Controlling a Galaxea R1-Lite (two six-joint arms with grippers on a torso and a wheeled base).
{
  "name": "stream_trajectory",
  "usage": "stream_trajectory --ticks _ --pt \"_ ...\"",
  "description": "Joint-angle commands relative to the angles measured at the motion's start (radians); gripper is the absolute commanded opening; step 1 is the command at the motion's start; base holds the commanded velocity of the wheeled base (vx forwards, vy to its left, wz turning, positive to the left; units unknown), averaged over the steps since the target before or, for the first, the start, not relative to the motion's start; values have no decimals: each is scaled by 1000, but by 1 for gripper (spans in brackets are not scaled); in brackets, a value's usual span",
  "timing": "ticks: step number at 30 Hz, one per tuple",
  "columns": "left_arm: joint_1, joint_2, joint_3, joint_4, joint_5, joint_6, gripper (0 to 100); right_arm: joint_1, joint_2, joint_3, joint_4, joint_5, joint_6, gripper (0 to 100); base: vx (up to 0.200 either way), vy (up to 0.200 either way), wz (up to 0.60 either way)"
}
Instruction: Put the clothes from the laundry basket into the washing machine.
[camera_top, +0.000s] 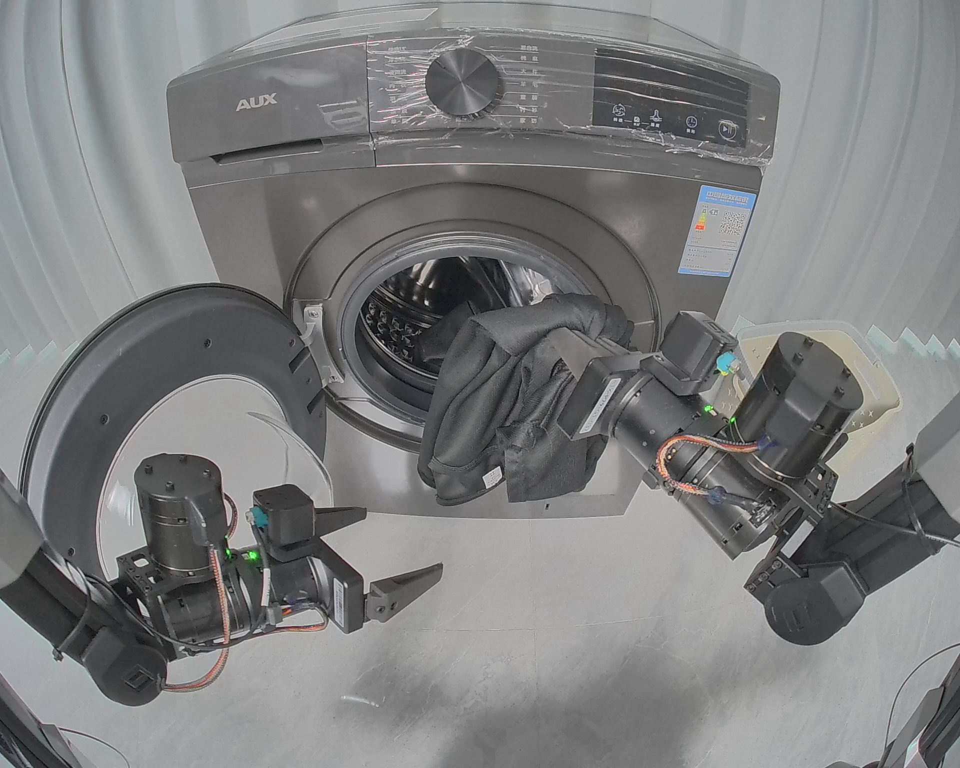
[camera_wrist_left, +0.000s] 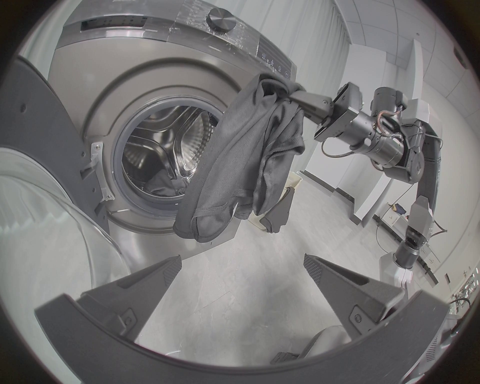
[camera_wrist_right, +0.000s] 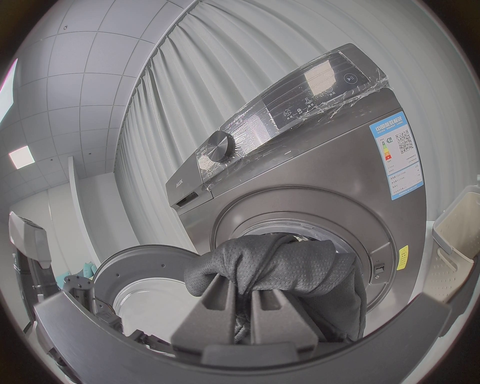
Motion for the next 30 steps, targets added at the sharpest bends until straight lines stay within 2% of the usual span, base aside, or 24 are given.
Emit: stream_trajectory --ticks 1,6,7,10,12,16,22,26,27,30 --pt "-11 135 -29 -60 15 -5 100 3 0 0 -1 0 0 0 0 0 0" --pt "-11 196 -41 -123 26 -14 100 5 0 0 -1 0 0 0 0 0 0" --pt "-11 258 -48 -193 46 -25 100 5 -2 0 0 0 0 0 0 0 0" --pt "-11 308 -51 -244 54 -26 100 3 0 1 0 0 0 0 0 0 0" --pt "-9 339 -55 -259 62 -26 100 5 0 1 0 0 0 0 0 0 0" --pt "-4 390 -98 -278 111 -26 100 7 0 3 -1 0 0 0 0 0 0" --pt "-4 439 -156 -313 146 -38 100 7 0 6 -1 0 0 0 0 0 0" --pt "-4 462 -181 -321 177 -37 100 7 0 12 -1 0 0 0 0 0 0" --pt "-6 477 -192 -322 201 -37 100 7 -2 15 -1 0 0 0 0 0 0" --pt "-4 492 -209 -328 215 -37 100 8 -2 15 -1 0 0 0 0 0 0"
